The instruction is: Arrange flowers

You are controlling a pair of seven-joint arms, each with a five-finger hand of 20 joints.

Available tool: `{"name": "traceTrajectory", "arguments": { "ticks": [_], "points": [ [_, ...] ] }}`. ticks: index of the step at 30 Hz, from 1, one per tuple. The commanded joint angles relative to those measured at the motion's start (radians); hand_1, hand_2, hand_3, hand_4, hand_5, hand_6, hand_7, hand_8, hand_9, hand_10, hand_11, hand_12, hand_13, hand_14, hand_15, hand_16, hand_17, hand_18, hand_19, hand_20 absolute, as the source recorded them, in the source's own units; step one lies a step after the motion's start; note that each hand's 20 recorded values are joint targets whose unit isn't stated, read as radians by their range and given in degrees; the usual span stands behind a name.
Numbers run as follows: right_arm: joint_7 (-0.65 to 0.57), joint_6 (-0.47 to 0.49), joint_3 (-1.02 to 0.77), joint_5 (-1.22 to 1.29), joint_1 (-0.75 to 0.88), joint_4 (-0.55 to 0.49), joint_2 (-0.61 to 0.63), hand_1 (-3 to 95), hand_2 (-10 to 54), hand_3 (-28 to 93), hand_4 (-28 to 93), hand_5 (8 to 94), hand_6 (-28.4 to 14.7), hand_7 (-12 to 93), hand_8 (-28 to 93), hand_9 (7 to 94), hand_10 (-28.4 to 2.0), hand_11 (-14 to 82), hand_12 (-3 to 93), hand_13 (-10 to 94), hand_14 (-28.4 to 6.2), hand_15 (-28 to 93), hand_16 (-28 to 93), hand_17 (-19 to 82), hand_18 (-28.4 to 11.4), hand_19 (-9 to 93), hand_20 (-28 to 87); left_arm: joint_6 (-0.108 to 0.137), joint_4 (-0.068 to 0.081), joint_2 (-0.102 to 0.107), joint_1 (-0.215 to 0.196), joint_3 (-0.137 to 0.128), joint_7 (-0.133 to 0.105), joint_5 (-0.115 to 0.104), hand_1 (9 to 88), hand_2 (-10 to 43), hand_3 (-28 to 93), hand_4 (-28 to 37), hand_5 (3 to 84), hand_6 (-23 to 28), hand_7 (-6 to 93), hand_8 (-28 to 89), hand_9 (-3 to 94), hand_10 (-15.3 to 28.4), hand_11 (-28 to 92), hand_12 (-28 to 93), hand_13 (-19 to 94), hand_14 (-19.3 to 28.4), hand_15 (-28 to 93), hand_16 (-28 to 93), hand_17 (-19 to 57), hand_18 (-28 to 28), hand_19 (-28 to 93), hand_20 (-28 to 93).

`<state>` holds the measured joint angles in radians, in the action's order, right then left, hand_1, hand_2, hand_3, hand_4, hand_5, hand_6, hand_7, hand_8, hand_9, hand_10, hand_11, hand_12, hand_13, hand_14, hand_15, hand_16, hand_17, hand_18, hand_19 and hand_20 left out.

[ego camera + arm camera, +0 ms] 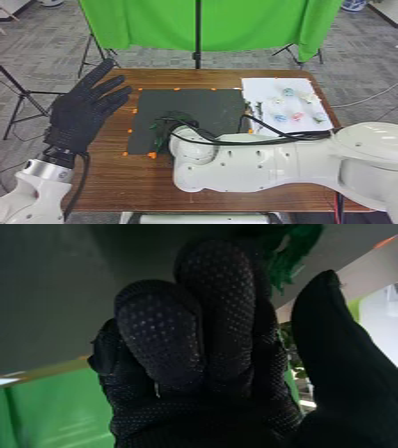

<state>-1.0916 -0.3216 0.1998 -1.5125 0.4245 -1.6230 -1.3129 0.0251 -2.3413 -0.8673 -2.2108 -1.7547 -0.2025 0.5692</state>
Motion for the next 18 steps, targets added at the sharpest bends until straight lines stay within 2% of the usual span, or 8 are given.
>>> {"name": "traceTrajectory", "arguments": {
  "ticks": [1,5,9,16,18],
  "points": [
    [-0.015,0.0,-0.003,-0.018,-0.021,-0.002,0.009,33.9,5.7,62,-28,77.0,-0.6,14,-12,93.7,-10.8,37.0,18.4,84,-9.7,67,19,45,-23.7,93,35,-0.002,0.001,-0.013,0.0,-0.001,0.02,0.004,22.6,6.4,75,-25.2,25.0,4.2,14.8,-10,21.6,16.7,17,13,14,22.4,27,0,-18.7,23.3,38,9],
    [-0.003,0.021,-0.004,-0.027,-0.016,-0.012,0.011,33.8,5.4,63,-28,78.0,-0.4,14,-13,93.7,-10.9,37.3,18.6,83,-9.8,67,19,45,-23.9,93,35,0.006,-0.002,-0.011,-0.007,-0.003,0.015,0.002,22.6,6.4,75,-25.2,25.0,4.2,14.8,-11,21.6,16.8,17,13,14,22.4,27,0,-18.7,23.3,38,9],
    [-0.003,0.033,-0.001,-0.044,-0.014,-0.02,0.012,33.9,4.7,63,-28,79.1,0.0,14,-13,93.7,-11.0,37.3,18.6,83,-10.0,67,19,45,-24.0,93,35,0.009,-0.005,-0.013,-0.009,-0.004,0.021,0.004,22.7,6.4,75,-25.2,25.0,4.2,14.9,-11,21.6,16.8,17,13,14,22.4,27,0,-18.7,23.3,38,9],
    [0.017,0.047,-0.016,-0.027,-0.008,-0.036,0.014,33.8,4.5,63,-28,80.6,0.1,13,-12,93.7,-11.1,37.2,18.7,83,-10.1,67,18,45,-24.3,93,35,0.015,-0.011,-0.009,-0.022,-0.009,0.011,0.001,22.6,6.4,75,-25.2,25.0,4.3,14.9,-11,21.6,16.9,17,13,14,22.4,27,0,-18.7,23.3,38,9],
    [0.019,0.063,-0.023,-0.027,-0.003,-0.043,0.016,33.9,4.4,63,-28,81.1,0.3,13,-13,93.7,-11.2,37.2,18.7,83,-10.1,67,19,45,-24.3,93,36,0.025,-0.014,-0.008,-0.024,-0.007,0.012,0.002,22.7,6.4,75,-25.3,25.0,4.3,15.0,-11,21.6,16.8,17,13,14,22.4,27,0,-18.7,23.3,38,9]
  ]
}}
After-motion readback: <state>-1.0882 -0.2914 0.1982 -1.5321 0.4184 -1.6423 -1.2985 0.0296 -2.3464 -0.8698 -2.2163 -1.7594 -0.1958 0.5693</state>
